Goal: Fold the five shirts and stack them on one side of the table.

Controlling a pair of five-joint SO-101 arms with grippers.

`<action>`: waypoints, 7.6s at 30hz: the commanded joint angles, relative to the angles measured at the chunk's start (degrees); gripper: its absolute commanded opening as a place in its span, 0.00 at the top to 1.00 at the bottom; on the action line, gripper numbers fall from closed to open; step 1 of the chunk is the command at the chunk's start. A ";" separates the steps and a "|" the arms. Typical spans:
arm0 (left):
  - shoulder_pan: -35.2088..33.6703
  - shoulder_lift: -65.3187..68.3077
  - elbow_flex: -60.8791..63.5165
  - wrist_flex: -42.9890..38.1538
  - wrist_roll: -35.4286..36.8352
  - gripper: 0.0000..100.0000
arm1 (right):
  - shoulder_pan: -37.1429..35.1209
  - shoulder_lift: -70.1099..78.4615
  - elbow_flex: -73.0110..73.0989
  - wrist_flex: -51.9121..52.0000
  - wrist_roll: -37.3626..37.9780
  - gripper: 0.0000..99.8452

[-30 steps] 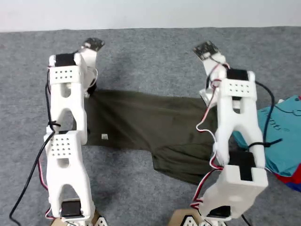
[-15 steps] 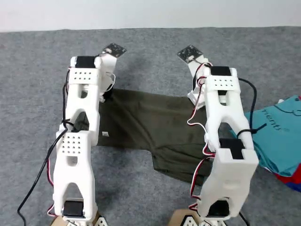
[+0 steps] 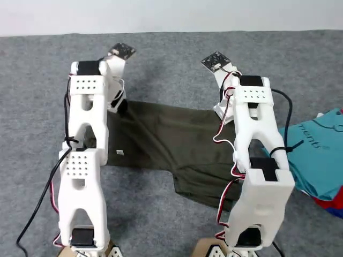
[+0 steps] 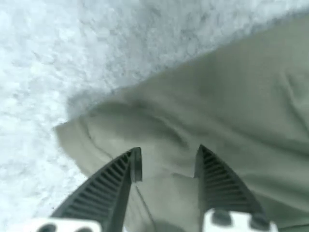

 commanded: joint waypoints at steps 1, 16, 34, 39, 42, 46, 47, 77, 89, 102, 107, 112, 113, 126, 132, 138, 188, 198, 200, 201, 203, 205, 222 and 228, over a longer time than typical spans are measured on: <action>-0.18 -6.51 -1.89 1.41 -0.35 0.80 | -0.04 -0.66 -3.08 -0.57 -0.62 0.99; -0.53 7.21 -2.07 -10.99 4.31 0.94 | 3.91 6.37 -3.08 -12.53 -0.18 0.99; -5.54 8.62 -14.99 0.35 4.22 0.97 | 8.31 9.89 -11.25 -7.34 -0.35 0.99; -6.42 8.18 -21.93 1.58 4.31 0.88 | 6.64 9.89 -22.68 3.12 -0.44 0.99; -6.86 5.63 -22.64 1.58 4.48 0.86 | 5.67 9.89 -30.51 9.98 -0.53 0.99; -6.86 0.09 -19.47 1.76 4.57 0.86 | 3.65 9.98 -38.24 18.77 -0.53 0.99; -6.86 -1.76 -17.27 1.76 4.57 0.86 | 3.12 9.98 -39.47 20.88 -0.62 0.99; -8.09 -15.21 46.55 -5.45 -0.62 1.00 | 5.67 23.87 -25.93 12.53 -7.47 0.99; -11.96 -16.97 46.29 0.09 -4.66 1.00 | 6.20 23.87 -25.93 11.82 -5.01 0.99; -11.69 -41.67 46.29 -0.26 -5.80 1.00 | 6.02 23.60 -25.93 13.23 -5.10 0.99; -10.90 -42.73 46.64 -6.51 -4.92 1.00 | 5.23 22.11 -25.93 14.46 -5.27 0.99; -9.76 -36.31 46.37 -13.54 0.97 1.00 | 3.21 18.42 -25.93 16.22 -5.27 0.99; -9.76 -34.99 46.37 -14.68 1.67 1.00 | 2.95 17.63 -25.93 16.84 -5.27 0.99; -9.58 -33.67 46.29 -13.98 4.66 1.00 | 1.80 3.56 -25.49 32.84 -5.10 0.81; -10.11 -39.30 46.29 -13.89 6.42 1.00 | -3.03 -8.31 -14.42 32.92 -3.25 0.81; -15.47 -43.34 46.90 -13.89 11.96 1.00 | -7.60 -24.66 6.95 32.57 0.00 0.81; -24.00 -43.25 56.04 -23.03 11.60 1.00 | -16.31 -55.43 79.82 -7.34 25.23 0.98; -24.00 -43.25 56.04 -22.95 11.52 1.00 | -16.04 -55.43 69.89 -3.74 25.14 0.99; -23.91 -43.25 56.04 -22.95 11.52 1.00 | -16.04 -54.90 67.16 -4.09 25.14 0.99; -23.65 -43.25 56.04 -22.95 11.52 1.00 | -16.04 -54.90 66.02 -4.26 25.14 0.99; -23.21 -43.25 56.04 -22.68 11.52 1.00 | -15.87 -54.81 63.82 -4.26 25.14 0.99; -22.42 -43.25 56.04 -22.59 11.52 1.00 | -14.90 -54.81 62.15 -4.62 25.05 0.99; -20.75 -43.34 57.45 -22.59 11.78 1.00 | -10.86 -42.07 47.21 -14.37 19.08 0.99; -21.10 -43.34 59.47 -22.77 11.60 1.00 | -9.89 -29.41 34.37 -14.02 17.41 0.99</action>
